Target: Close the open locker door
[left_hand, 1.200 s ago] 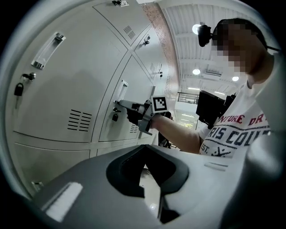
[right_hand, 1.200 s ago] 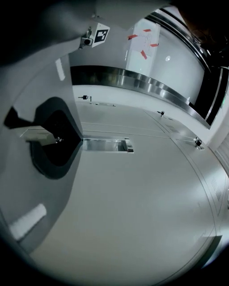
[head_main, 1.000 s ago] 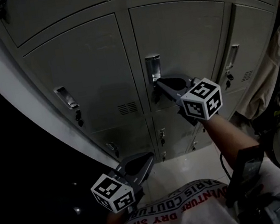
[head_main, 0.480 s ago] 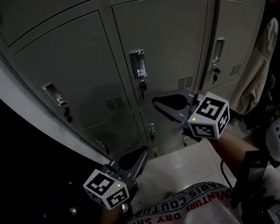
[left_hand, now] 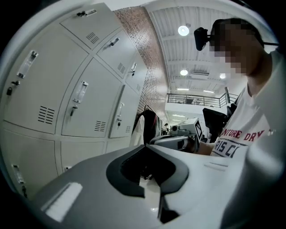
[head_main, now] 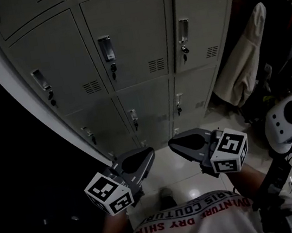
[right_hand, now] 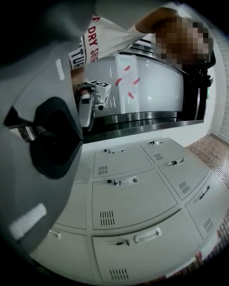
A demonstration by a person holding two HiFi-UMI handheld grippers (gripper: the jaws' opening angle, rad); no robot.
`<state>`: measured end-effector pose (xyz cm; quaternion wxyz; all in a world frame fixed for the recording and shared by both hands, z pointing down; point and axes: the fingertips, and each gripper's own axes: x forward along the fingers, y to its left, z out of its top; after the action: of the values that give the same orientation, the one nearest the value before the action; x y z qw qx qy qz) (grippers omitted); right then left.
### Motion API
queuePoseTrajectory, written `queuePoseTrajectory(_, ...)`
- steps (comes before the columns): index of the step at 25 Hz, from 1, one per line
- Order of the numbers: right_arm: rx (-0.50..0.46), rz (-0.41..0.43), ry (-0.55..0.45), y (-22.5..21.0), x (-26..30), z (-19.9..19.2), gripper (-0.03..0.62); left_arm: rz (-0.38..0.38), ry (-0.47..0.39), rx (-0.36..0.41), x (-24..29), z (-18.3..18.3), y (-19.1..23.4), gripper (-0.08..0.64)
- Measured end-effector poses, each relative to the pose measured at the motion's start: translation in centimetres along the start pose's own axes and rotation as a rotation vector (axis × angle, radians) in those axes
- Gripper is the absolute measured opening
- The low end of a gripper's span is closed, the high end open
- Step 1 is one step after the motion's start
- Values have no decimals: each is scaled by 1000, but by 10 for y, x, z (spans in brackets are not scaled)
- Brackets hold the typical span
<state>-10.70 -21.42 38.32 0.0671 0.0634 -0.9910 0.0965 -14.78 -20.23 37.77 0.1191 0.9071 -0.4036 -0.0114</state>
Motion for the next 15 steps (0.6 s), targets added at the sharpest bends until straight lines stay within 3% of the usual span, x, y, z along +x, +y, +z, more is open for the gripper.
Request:
queuePoseTrajectory(8,-10,-32,-5,115,-132,-42,-2,-3,3,36,-26,-35,-175,5)
queuePoseTrajectory(15,-37,6,-29,182,-175,-42,-2,-24,26,61,-44,-44,-254,5)
